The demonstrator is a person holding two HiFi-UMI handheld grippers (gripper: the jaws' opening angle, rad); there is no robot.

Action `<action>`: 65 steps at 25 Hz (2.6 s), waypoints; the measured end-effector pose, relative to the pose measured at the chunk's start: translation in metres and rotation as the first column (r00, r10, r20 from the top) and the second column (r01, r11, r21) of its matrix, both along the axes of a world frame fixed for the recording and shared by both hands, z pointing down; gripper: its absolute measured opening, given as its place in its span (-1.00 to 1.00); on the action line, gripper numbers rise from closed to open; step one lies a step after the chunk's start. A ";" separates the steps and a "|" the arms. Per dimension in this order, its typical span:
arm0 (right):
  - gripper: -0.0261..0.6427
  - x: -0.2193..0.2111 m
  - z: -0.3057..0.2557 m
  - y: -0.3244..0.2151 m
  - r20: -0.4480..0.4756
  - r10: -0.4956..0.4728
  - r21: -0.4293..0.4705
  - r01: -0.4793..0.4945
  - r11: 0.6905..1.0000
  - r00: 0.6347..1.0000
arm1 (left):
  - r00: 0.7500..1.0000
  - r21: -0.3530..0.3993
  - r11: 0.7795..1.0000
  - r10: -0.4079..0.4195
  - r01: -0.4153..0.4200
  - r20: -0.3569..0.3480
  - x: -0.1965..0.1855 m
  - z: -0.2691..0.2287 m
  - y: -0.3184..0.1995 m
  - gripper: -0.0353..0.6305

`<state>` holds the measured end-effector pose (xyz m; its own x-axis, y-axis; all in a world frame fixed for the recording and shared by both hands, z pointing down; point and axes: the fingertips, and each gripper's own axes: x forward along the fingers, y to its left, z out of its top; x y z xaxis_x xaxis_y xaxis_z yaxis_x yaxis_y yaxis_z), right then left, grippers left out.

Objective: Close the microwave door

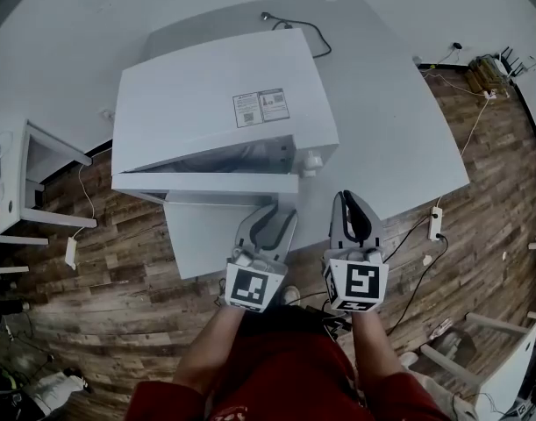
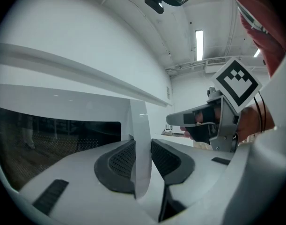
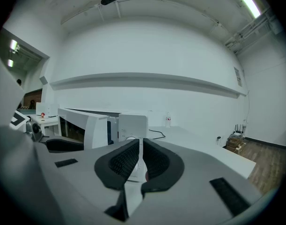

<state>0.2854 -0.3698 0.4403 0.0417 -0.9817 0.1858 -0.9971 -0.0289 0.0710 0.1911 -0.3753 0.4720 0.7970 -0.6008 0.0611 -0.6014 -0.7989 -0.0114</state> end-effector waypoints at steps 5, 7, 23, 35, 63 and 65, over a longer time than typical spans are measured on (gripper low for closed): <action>-0.78 0.007 0.003 -0.014 0.001 0.021 -0.007 -0.021 1.000 1.000 | 1.000 -0.006 1.000 0.016 -0.016 -0.002 0.006 0.000 -0.019 -0.56; -0.78 0.009 0.004 -0.018 0.000 0.027 -0.012 -0.027 1.000 1.000 | 1.000 0.002 1.000 0.020 -0.020 0.001 0.008 -0.001 -0.027 -0.59; -0.78 0.010 0.007 -0.045 -0.001 0.052 -0.015 -0.052 0.999 0.999 | 0.997 0.022 0.997 0.077 -0.077 -0.003 0.015 -0.002 -0.052 -0.64; -0.78 0.011 0.007 -0.048 -0.009 0.073 -0.016 -0.073 0.997 0.997 | 0.997 0.015 0.997 0.079 -0.079 -0.001 0.017 0.000 -0.063 -0.64; -0.78 -0.045 -0.040 -0.023 -0.007 -0.056 0.079 0.056 0.995 0.998 | 0.990 0.048 0.989 -0.143 0.143 -0.006 -0.056 -0.055 -0.043 -0.67; -0.78 -0.058 -0.050 -0.023 -0.007 -0.090 0.104 0.090 0.991 0.996 | 0.980 0.048 0.979 -0.197 0.198 -0.012 -0.071 -0.065 -0.041 -0.67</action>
<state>0.2276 -0.3927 0.3901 -0.0475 -0.9954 0.0827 -0.9958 0.0537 0.0744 0.1198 -0.4166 0.4070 0.6627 -0.7485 0.0232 -0.7474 -0.6630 -0.0426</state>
